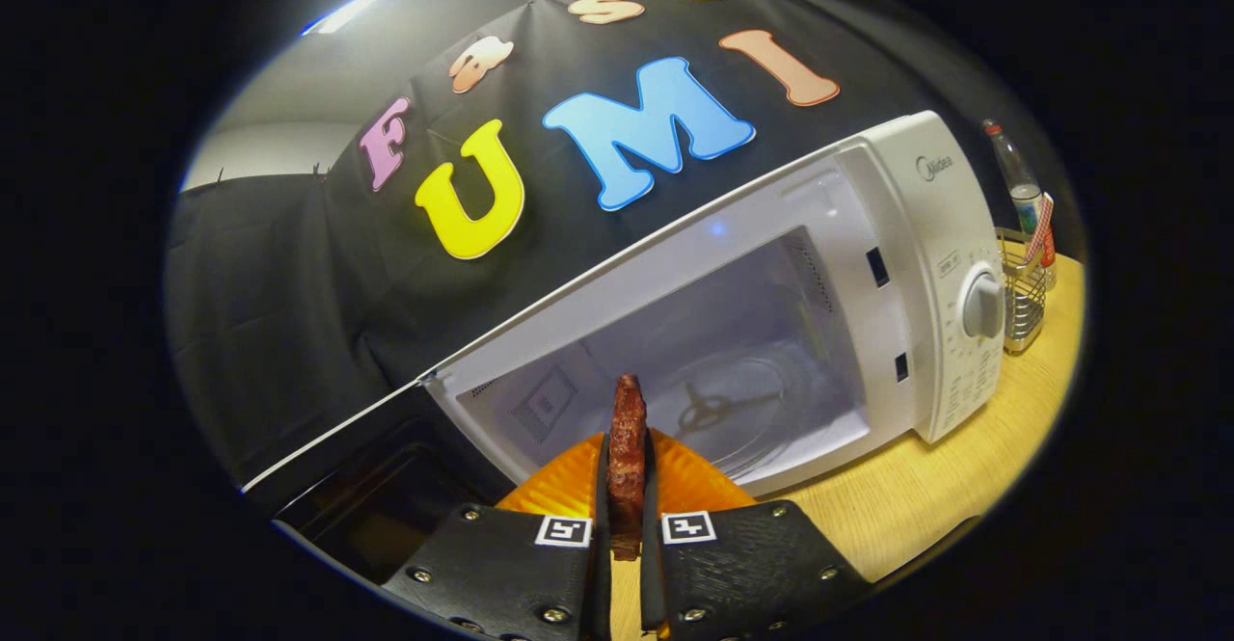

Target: Open the microwave, put the food inside, and close the microwave door.

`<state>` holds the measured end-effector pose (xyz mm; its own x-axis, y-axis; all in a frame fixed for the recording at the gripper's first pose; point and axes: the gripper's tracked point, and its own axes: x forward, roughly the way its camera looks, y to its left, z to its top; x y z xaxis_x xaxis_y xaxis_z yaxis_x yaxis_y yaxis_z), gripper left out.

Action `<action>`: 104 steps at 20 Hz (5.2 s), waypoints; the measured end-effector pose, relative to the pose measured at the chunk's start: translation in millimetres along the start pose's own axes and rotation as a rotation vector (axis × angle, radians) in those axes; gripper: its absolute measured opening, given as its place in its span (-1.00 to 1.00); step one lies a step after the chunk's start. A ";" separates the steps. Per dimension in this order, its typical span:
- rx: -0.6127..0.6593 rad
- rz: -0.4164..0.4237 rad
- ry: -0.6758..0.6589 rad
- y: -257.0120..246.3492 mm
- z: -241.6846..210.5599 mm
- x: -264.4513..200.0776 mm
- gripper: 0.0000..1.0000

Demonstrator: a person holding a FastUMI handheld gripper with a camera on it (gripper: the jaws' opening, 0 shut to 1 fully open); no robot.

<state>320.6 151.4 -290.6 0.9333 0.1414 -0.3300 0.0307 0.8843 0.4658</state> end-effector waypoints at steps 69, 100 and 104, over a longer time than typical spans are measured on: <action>-0.618 0.472 0.143 239.9 -164.9 -222.4 -0.98; -0.624 -0.190 -0.074 -60.1 23.6 -105.1 -0.97; -0.617 -0.218 -0.099 -73.3 37.0 -81.7 -0.97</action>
<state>255.4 58.5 -267.4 0.9582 -0.0854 -0.2730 0.0397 0.9848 -0.1689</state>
